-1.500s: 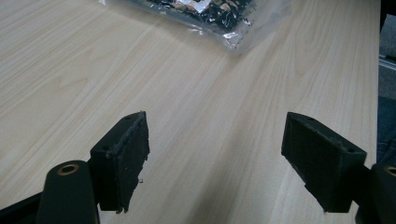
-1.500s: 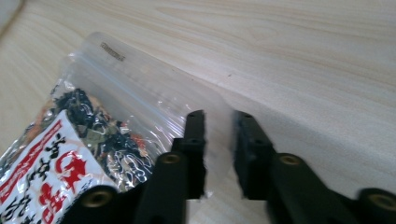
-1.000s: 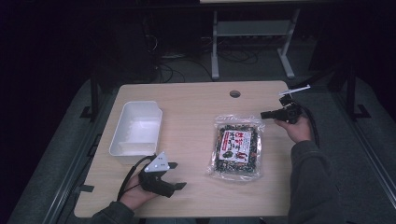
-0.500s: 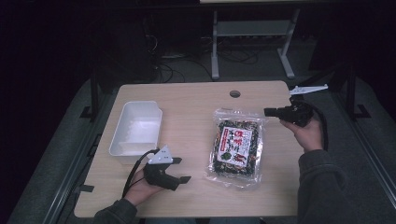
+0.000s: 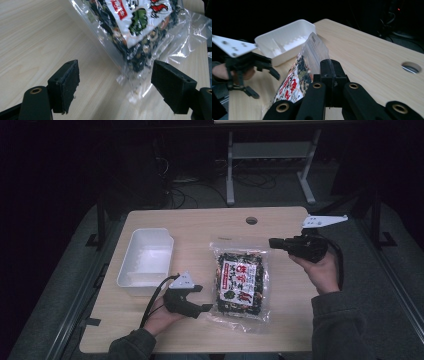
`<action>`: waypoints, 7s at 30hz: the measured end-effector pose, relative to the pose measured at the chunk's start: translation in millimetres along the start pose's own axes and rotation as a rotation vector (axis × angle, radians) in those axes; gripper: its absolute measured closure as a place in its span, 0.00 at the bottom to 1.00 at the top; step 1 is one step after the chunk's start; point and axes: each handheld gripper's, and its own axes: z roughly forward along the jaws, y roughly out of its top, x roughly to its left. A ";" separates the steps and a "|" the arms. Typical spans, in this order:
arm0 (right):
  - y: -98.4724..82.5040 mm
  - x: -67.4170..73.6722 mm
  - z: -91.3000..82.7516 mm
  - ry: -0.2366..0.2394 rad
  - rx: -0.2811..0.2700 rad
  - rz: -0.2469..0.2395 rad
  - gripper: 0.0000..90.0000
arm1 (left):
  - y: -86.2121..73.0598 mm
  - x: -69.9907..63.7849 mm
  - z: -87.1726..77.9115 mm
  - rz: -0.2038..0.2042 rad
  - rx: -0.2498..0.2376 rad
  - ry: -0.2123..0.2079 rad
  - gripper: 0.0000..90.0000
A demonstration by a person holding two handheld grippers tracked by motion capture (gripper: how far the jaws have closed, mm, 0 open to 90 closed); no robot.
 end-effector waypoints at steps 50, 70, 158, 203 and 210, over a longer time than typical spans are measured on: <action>-50.7 31.6 52.7 0.224 0.048 0.044 0.30 | -2.9 -0.6 -23.6 -0.015 -0.089 -0.113 0.80; -69.9 37.8 84.0 0.375 0.114 0.040 0.73 | -6.5 -1.7 -25.6 0.000 -0.093 -0.100 0.79; 51.6 99.5 141.4 -0.186 -0.251 0.068 0.83 | -55.2 -23.0 -70.4 0.195 0.110 0.149 0.22; 103.8 137.2 264.8 -0.203 -0.260 0.033 0.83 | -76.0 -18.7 -94.6 0.174 0.124 0.161 0.23; 103.1 136.1 288.2 -0.241 -0.231 0.051 0.83 | -76.9 -16.3 -94.3 0.165 0.120 0.150 0.23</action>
